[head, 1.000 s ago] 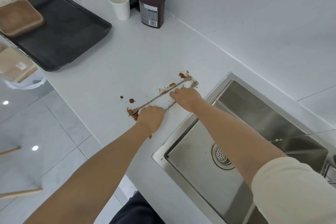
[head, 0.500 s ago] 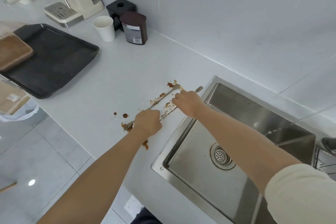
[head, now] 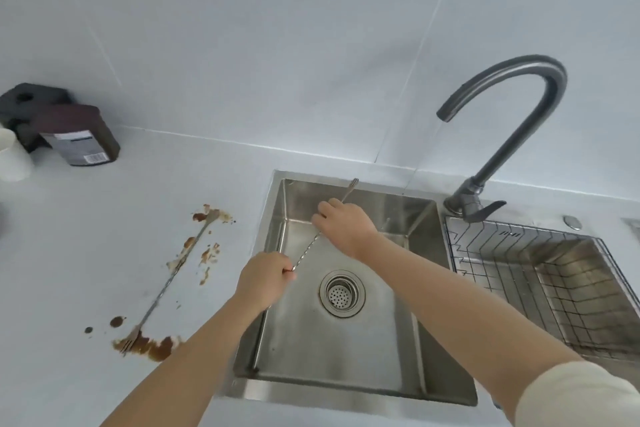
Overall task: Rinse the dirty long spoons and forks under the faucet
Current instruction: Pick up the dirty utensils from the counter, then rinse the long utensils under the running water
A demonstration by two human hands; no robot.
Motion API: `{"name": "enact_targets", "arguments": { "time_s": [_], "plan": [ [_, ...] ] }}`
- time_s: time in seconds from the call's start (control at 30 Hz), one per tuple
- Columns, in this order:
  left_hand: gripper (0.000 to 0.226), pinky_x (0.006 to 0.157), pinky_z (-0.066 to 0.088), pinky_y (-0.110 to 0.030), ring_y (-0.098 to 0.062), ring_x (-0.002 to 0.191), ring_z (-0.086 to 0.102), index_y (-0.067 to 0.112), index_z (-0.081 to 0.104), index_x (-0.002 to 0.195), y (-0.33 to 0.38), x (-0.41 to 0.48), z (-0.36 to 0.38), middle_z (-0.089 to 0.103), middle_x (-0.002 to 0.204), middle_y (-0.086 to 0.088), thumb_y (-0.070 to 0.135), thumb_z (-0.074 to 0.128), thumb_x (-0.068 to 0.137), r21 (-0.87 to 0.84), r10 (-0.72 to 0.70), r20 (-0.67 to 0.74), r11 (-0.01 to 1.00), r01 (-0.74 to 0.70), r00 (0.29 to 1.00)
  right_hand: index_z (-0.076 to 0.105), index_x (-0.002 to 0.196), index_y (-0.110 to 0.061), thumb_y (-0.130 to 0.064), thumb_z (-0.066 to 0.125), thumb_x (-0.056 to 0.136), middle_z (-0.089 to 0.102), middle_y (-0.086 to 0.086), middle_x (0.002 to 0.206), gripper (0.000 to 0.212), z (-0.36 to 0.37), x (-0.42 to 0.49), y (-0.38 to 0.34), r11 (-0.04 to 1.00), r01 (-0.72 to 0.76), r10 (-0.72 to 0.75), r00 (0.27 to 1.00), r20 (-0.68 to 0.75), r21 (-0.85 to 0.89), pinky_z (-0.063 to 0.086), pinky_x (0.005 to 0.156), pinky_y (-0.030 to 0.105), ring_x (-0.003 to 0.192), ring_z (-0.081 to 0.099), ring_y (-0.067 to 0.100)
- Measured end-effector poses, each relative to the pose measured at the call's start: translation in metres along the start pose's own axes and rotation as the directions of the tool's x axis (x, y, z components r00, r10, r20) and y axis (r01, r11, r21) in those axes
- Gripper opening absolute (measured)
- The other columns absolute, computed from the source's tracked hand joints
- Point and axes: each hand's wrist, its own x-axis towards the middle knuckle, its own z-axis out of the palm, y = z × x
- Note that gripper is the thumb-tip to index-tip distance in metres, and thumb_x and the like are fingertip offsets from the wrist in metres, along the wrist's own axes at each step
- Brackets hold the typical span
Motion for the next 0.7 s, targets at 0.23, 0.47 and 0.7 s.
{"name": "enact_targets", "arguments": {
  "time_s": [0.23,0.47,0.7],
  "plan": [
    [0.036,0.057,0.036,-0.025,-0.022,0.063,0.049,0.017,0.043,0.055,0.028,0.015,0.02,0.05,0.057,0.0,0.019,0.057,0.088,-0.037,0.08,-0.002,0.996,-0.08,0.997,0.065,0.06,-0.012,0.0,0.083,0.021,0.059,0.003,0.062,0.045,0.019,-0.038,0.018,0.946,-0.233,0.257,0.963,-0.083,0.225,0.031,0.038,0.017,0.05,0.056,0.02],
    [0.024,0.056,0.033,-0.025,-0.021,0.064,0.046,0.016,0.054,0.063,0.034,0.023,0.019,0.05,0.06,-0.002,0.017,0.054,0.088,0.047,0.094,-0.056,0.995,-0.092,0.994,0.047,0.12,-0.005,-0.007,0.054,0.085,0.046,0.004,0.113,0.036,0.014,-0.067,0.061,0.329,-0.55,0.729,0.665,0.164,0.767,0.039,0.079,0.025,0.096,0.048,0.018],
    [0.043,0.056,0.029,-0.026,-0.025,0.064,0.045,0.018,0.031,0.049,0.037,0.031,0.011,0.039,0.054,0.0,0.012,0.05,0.087,0.168,0.078,-0.082,0.984,-0.064,0.994,0.049,0.116,-0.003,-0.023,0.043,0.097,0.055,0.014,0.106,0.028,0.019,-0.057,0.107,-0.71,-0.194,0.489,0.555,0.673,0.677,0.049,0.081,0.036,0.082,0.059,0.024]
  ]
}}
